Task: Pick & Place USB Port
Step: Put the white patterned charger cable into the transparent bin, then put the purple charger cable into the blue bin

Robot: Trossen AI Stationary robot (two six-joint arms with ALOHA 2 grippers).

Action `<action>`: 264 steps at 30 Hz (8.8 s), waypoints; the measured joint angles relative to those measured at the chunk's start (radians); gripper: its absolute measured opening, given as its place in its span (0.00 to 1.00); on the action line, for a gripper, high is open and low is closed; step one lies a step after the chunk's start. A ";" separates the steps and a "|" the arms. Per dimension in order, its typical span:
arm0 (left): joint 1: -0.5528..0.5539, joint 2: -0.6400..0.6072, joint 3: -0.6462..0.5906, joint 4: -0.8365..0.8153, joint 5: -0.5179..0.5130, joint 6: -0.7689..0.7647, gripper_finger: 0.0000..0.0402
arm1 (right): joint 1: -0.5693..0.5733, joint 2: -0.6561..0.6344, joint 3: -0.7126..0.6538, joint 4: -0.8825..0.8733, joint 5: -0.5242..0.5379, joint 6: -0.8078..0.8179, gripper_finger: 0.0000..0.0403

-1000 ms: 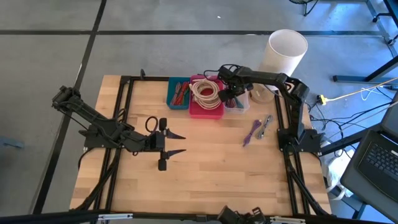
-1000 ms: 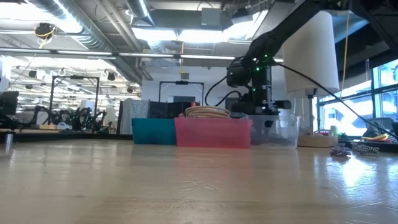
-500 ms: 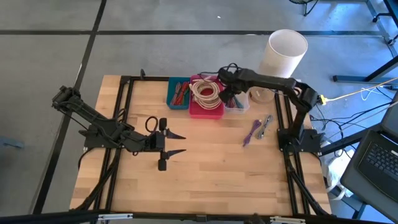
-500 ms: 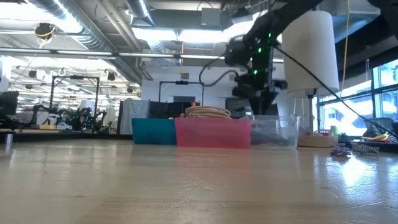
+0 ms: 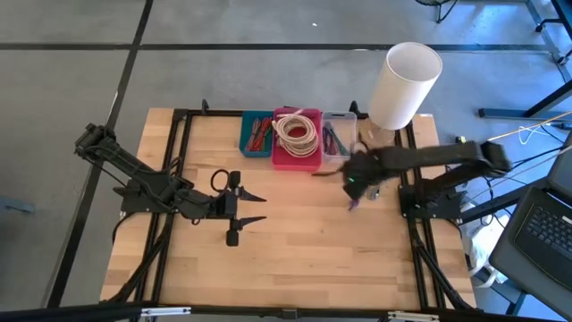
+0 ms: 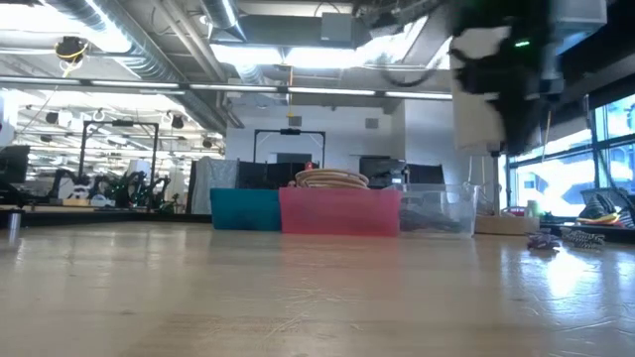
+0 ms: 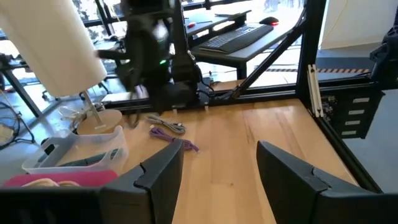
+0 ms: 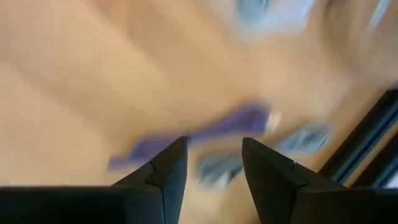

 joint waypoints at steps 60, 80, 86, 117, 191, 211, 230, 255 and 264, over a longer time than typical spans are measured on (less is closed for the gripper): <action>-0.029 0.001 0.000 0.105 0.007 -0.115 0.49 | -0.382 0.066 -0.311 0.115 -0.267 0.205 0.37; -0.040 0.001 0.000 0.105 0.007 -0.115 0.49 | -0.383 0.055 -0.417 0.213 -0.259 0.177 0.12; -0.041 0.001 0.000 0.105 0.007 -0.115 0.49 | -0.364 0.036 -0.417 0.204 -0.217 0.177 0.03; -0.039 0.001 0.000 0.104 -0.001 -0.081 0.49 | 0.097 -0.136 0.077 0.031 0.234 0.347 0.00; 0.029 0.001 0.000 0.060 -0.009 -0.047 0.49 | -0.002 -0.050 -0.079 -0.004 -0.225 -0.162 0.31; 0.029 0.001 0.000 0.112 -0.022 -0.052 0.49 | 0.022 -0.046 -0.193 0.191 -0.213 -1.161 0.22; 0.029 0.001 0.000 0.183 -0.055 -0.020 0.49 | 0.016 0.183 -0.193 0.213 -0.143 -1.397 0.35; 0.029 0.001 0.000 0.171 -0.054 -0.017 0.49 | 0.024 0.217 -0.243 0.304 -0.171 -1.126 0.04; 0.029 0.001 0.000 0.165 -0.046 -0.003 0.49 | 0.089 0.160 -0.240 0.289 -0.098 -1.017 0.04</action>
